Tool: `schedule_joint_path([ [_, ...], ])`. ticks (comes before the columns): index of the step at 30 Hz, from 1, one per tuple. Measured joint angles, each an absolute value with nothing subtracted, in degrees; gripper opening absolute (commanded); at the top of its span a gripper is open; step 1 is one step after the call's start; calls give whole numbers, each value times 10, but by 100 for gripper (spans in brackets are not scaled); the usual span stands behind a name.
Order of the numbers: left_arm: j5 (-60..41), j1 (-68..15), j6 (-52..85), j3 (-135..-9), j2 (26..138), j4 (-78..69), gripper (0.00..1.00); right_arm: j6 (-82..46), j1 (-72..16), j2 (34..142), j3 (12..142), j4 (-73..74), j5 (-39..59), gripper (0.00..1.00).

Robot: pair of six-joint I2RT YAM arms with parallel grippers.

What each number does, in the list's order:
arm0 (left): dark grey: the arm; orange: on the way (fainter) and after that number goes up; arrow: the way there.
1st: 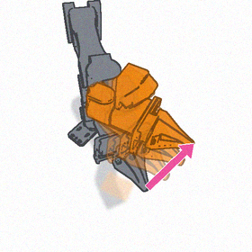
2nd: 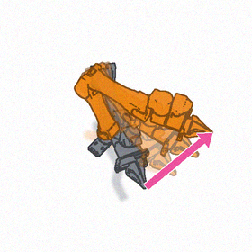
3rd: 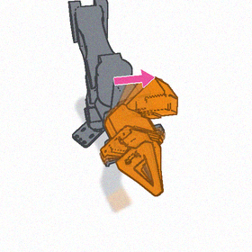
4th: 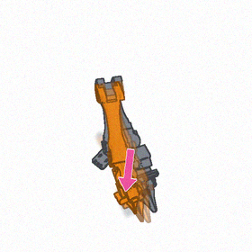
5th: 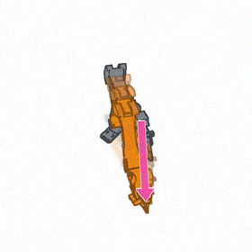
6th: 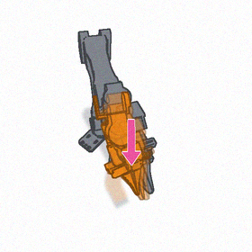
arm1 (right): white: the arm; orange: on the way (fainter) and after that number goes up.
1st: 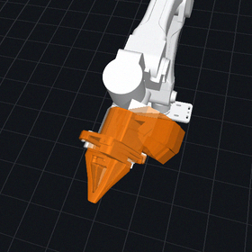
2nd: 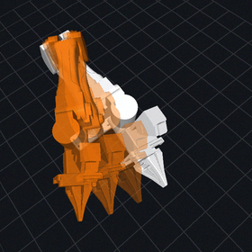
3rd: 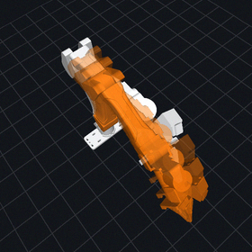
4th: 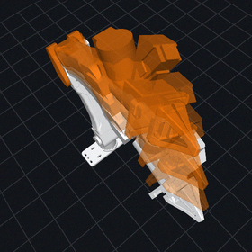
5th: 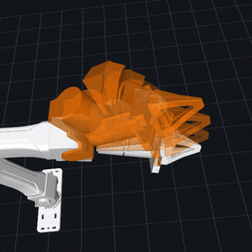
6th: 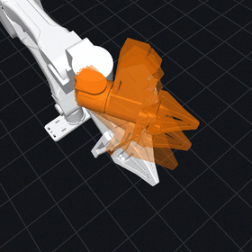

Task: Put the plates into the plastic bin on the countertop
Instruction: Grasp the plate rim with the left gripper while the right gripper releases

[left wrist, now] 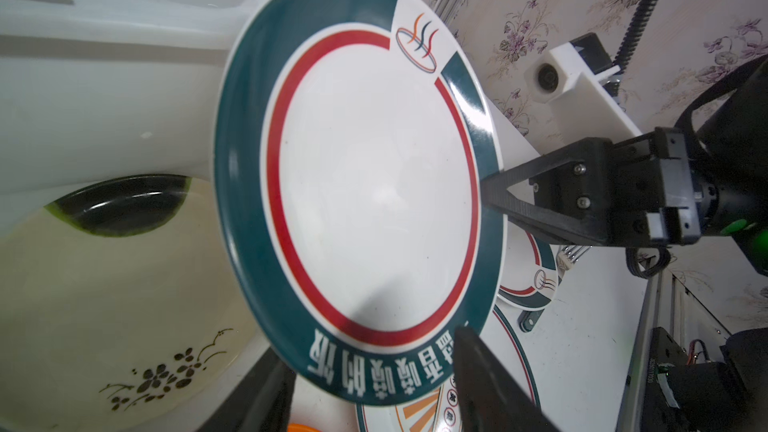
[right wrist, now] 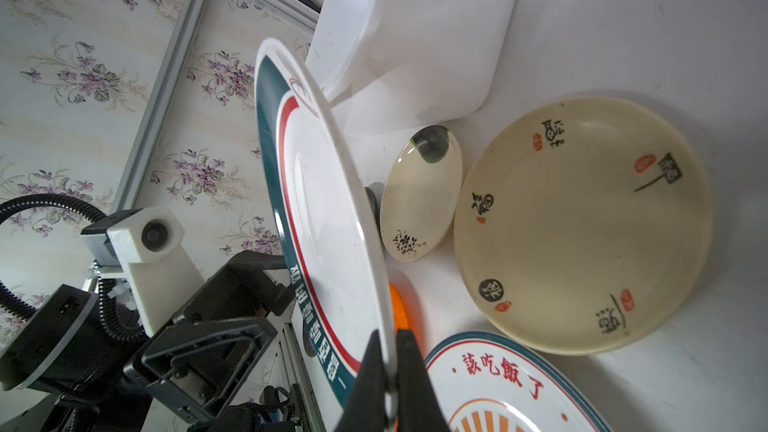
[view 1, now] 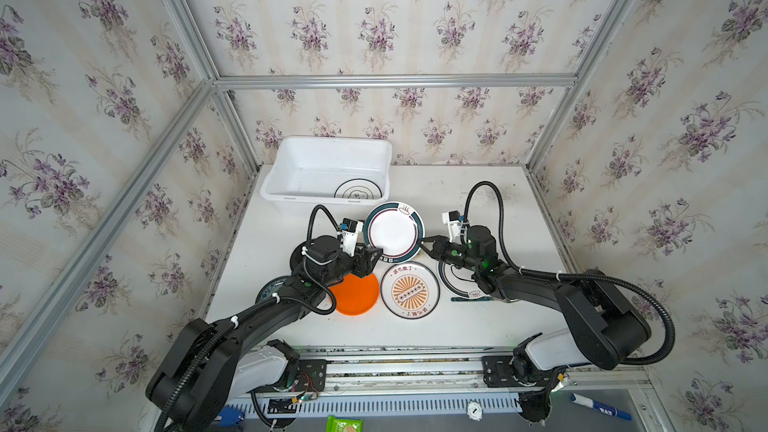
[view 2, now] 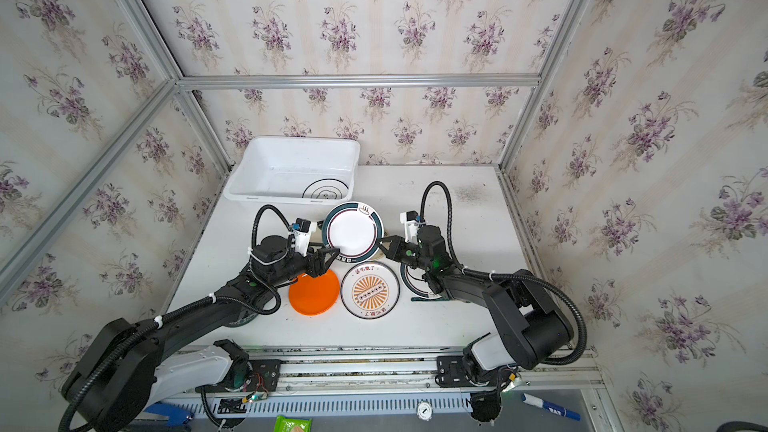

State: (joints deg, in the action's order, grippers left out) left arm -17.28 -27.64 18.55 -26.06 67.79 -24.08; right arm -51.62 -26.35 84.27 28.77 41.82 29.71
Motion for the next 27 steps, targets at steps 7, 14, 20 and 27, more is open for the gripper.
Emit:
schedule_joint_path([
  [7, -204, -253, 207, -258, 709, -267, 39, -517, -264, 861, 288, 436, 299, 0],
  [14, -245, -231, 260, -254, 740, -307, 13, -516, -264, 868, 288, 449, 309, 0],
  [20, -264, -218, 300, -255, 749, -336, 7, -506, -265, 868, 288, 453, 312, 0],
  [27, -274, -214, 311, -255, 751, -343, 0, -509, -266, 868, 296, 439, 312, 32],
])
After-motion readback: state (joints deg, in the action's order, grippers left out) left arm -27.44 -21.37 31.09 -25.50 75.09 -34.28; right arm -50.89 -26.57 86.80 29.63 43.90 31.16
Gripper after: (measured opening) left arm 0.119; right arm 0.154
